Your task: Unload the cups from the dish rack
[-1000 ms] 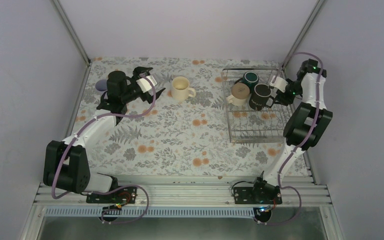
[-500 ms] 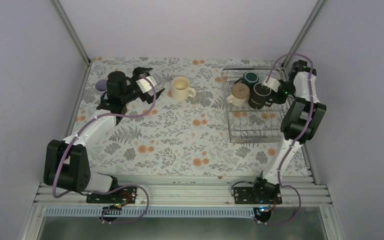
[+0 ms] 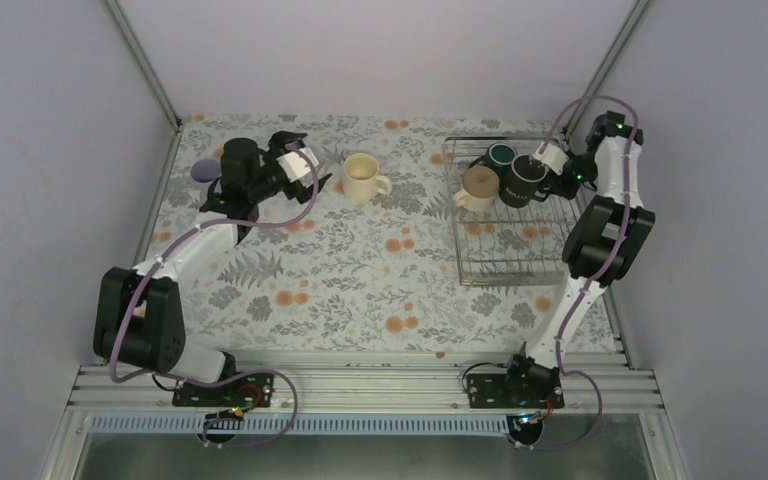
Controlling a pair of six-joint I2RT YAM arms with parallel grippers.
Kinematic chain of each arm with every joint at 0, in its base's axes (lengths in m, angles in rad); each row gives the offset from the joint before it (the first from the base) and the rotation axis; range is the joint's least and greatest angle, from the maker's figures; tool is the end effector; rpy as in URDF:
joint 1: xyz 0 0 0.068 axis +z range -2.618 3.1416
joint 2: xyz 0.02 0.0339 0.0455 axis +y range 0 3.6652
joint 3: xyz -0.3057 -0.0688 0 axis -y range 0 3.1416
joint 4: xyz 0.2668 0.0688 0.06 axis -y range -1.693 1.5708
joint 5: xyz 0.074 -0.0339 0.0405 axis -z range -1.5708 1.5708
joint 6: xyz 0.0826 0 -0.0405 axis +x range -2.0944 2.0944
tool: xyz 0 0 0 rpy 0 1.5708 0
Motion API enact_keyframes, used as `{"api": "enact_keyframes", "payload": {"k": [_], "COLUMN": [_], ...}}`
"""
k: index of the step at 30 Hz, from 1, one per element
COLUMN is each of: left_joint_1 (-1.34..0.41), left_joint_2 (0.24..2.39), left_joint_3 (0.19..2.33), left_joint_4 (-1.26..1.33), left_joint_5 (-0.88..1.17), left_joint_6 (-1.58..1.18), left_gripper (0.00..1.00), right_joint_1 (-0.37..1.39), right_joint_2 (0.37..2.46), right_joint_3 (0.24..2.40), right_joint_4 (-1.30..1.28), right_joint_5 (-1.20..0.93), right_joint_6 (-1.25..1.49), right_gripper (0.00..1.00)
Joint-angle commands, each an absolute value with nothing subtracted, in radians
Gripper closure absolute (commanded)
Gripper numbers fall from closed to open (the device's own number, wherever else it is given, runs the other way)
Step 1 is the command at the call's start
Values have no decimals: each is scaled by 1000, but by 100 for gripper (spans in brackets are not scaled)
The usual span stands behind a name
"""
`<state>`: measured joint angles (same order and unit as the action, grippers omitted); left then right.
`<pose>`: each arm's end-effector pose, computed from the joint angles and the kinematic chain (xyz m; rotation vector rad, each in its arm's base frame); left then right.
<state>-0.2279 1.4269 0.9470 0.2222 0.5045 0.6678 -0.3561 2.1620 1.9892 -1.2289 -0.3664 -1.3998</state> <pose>0.3631 -0.1252 0.3088 1.0795 1.4381 -0.1471 0.4686 -0.1427 0.2316 -1.4080 2.3620 0.1461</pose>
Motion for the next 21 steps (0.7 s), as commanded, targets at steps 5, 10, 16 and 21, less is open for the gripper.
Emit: {"api": "enact_keyframes", "payload": {"k": [5, 10, 16, 21], "left_joint_1": [-301, -353, -424, -451], "left_joint_2": [1503, 1536, 1632, 1621], "left_joint_3": [1073, 1075, 1164, 1169], "left_joint_4": [288, 465, 545, 600], "left_joint_5": [384, 357, 166, 224], "left_joint_6": [707, 712, 685, 639], "left_gripper": [0, 0, 0, 0], "right_joint_1": [-380, -317, -213, -204], "right_joint_2": [1877, 1798, 1945, 1970], "right_joint_3": [2010, 2058, 2375, 2370], "right_joint_4": [-1285, -1285, -1228, -1004], "right_joint_5": [-649, -794, -893, -1085], "right_joint_6": [-1309, -1145, -621, -293], "right_gripper": [97, 97, 97, 98]}}
